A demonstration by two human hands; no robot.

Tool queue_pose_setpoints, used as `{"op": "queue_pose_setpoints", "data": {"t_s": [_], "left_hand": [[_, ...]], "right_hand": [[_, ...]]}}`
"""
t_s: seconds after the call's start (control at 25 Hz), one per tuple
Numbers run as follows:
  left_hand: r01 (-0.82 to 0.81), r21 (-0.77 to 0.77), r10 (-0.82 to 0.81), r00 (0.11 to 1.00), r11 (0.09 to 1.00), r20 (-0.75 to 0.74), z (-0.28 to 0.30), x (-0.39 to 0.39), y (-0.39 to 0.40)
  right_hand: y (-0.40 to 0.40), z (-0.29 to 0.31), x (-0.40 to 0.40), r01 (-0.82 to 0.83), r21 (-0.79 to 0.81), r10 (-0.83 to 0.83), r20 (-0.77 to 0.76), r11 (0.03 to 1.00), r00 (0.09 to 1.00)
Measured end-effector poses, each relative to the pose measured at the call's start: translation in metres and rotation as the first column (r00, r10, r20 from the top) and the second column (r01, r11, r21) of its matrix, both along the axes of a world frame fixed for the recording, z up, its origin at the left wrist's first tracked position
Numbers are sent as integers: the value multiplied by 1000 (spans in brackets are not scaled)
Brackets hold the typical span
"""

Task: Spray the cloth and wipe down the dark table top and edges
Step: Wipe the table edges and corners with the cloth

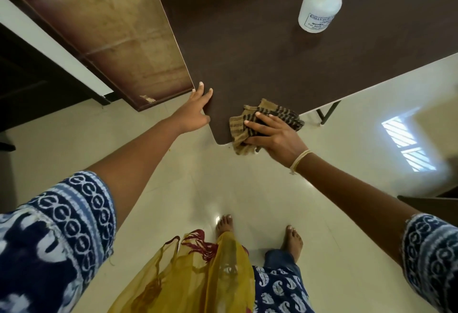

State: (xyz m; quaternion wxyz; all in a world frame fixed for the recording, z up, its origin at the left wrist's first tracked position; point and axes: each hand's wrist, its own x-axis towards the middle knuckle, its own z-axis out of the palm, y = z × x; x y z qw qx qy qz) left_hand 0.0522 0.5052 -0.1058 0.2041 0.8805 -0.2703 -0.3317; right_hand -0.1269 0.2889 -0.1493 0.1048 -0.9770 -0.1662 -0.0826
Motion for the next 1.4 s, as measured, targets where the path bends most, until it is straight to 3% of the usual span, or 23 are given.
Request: {"op": "queue_pose_setpoints", "data": {"t_s": [0.08, 0.16, 0.24, 0.32, 0.48, 0.6, 0.68, 0.84, 1.04, 1.2, 1.32, 1.4], "left_hand": [[-48, -1, 48, 997, 999, 53, -5, -9, -8], [-26, 86, 8, 980, 996, 200, -12, -22, -12], [11, 199, -94, 906, 980, 412, -20, -31, -10], [32, 227, -149, 841, 973, 520, -25, -33, -7], [65, 223, -182, 813, 973, 553, -32, -28, -1], [35, 230, -170, 781, 973, 601, -38, -31, 0], [38, 237, -179, 774, 971, 608, -41, -29, 4], [75, 224, -196, 786, 972, 587, -46, -27, 5], [146, 249, -277, 705, 957, 653, -48, -22, 6], [227, 146, -265, 700, 963, 663, -45, -15, 9], [259, 157, -295, 673, 953, 678, -44, -10, 7], [293, 165, -326, 673, 942, 664, -39, -4, 4]], "right_hand": [[29, -7, 7, -67, 33, 66, 20, 997, 998], [41, -11, 10, -131, 36, 130, 16, 991, 991], [22, -11, 14, -223, 11, 223, 23, 975, 975], [-18, -12, 13, -242, 4, 241, 75, 970, 968], [-76, -20, -13, -19, 114, -3, 187, 993, 982], [-52, -26, -18, 188, 322, -261, 198, 928, 945], [-9, -28, -15, 226, 431, -333, 193, 874, 923], [86, -48, -7, 147, 318, -230, 242, 937, 943], [94, -66, -3, 193, 220, -266, 377, 956, 887], [55, -62, -6, 325, 418, -492, 397, 848, 775], [43, -61, -5, 518, 535, -721, 287, 667, 631], [64, -59, 3, 542, 555, -747, 246, 631, 618]]}}
